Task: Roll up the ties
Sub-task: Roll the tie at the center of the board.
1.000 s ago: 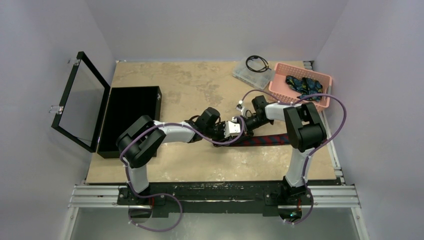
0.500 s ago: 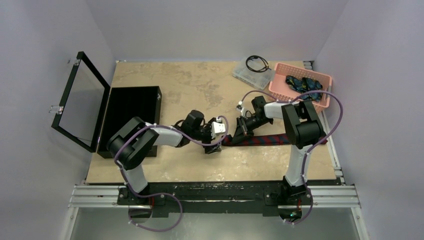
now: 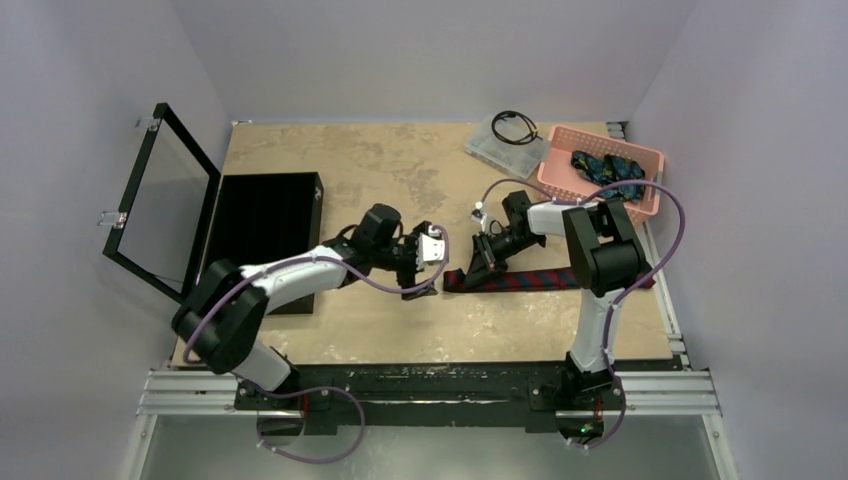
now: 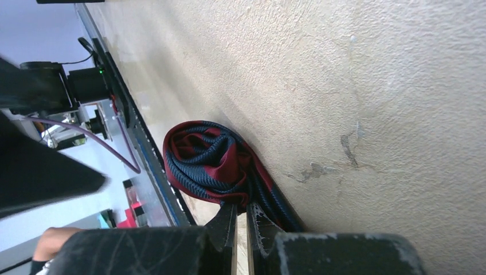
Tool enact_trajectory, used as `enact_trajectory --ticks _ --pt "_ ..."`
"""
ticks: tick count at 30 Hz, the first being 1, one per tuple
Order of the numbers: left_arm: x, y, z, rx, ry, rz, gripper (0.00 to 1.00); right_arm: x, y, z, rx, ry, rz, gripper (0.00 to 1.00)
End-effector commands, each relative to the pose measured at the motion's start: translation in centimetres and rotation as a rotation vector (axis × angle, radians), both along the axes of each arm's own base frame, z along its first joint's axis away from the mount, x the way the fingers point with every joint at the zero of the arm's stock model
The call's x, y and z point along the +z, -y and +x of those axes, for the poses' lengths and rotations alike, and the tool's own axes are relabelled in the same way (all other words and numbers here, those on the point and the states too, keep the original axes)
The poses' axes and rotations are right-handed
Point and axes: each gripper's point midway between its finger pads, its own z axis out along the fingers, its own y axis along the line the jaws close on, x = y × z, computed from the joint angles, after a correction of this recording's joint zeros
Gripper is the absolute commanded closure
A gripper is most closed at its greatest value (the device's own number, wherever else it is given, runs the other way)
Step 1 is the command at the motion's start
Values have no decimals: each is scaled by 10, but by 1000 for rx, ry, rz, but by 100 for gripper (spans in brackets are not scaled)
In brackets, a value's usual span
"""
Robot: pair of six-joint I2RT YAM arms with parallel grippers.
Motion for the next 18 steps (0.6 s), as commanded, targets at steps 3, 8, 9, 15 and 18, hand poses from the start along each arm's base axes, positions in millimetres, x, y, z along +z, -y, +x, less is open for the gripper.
enact_trajectory --ticks 3,8,9,15,18 --pt "47 -51 -12 -37 -48 125 0 -31 22 27 45 224 -184 100" --pt "58 -78 -15 -69 83 118 0 -31 13 19 30 212 -155 100" --pt "58 -75 -16 -100 120 98 0 -32 9 16 36 198 -139 100" --pt "56 -36 -19 -165 249 -41 0 -22 -11 1 67 131 -137 100" --pt "39 -18 -25 -197 265 -49 0 -18 -11 -3 96 184 -189 100"
